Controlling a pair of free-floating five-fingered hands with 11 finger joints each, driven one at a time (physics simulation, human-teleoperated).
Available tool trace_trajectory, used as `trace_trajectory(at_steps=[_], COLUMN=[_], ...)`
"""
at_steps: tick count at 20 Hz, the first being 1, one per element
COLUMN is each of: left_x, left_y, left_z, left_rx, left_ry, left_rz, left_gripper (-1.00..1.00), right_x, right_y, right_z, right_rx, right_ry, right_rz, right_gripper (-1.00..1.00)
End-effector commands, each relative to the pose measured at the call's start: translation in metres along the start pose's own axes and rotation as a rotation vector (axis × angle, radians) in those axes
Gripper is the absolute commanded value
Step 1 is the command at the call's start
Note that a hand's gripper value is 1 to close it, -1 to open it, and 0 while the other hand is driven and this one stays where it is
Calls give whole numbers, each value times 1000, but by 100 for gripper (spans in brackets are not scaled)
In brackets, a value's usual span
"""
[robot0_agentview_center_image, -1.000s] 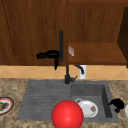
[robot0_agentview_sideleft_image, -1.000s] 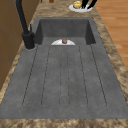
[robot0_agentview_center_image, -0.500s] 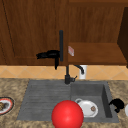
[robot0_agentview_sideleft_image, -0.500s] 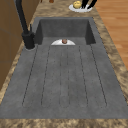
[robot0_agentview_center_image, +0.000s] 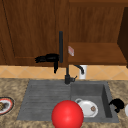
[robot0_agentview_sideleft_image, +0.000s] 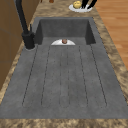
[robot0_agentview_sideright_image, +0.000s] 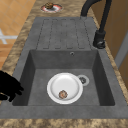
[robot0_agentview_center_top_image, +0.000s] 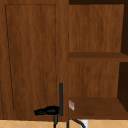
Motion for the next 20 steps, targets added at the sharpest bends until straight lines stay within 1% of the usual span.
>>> trace_trajectory(at_steps=[1,3,5,7,8,10,11,12,13,16,20], left_x=[-3,-8,-15,-18,-17,-18,-17,-17,-16,-16,-15], left_y=[-12,-22,-31,-41,-47,-59,-67,-74,-79,-95,-118], left_z=[30,40,48,57,60,65,64,64,61,62,60], left_rx=[49,58,55,58,58,52,42,35,18,17,17], left_ry=[-9,-34,-62,-77,-92,-119,-139,-149,-155,-174,-224], left_rz=[3,7,17,26,27,24,14,5,-8,-8,-9], left_gripper=[-100,-100,-100,-100,-100,-100,-100,-100,-100,-100,-100], right_x=[0,0,0,0,0,0,0,0,0,0,0], right_y=[0,0,0,0,0,0,0,0,0,0,0], right_z=[0,0,0,0,0,0,0,0,0,0,0], right_rx=[0,0,0,0,0,0,0,0,0,0,0], right_ry=[0,0,0,0,0,0,0,0,0,0,0], right_rz=[0,0,0,0,0,0,0,0,0,0,0], right_gripper=[0,0,0,0,0,0,0,0,0,0,0])
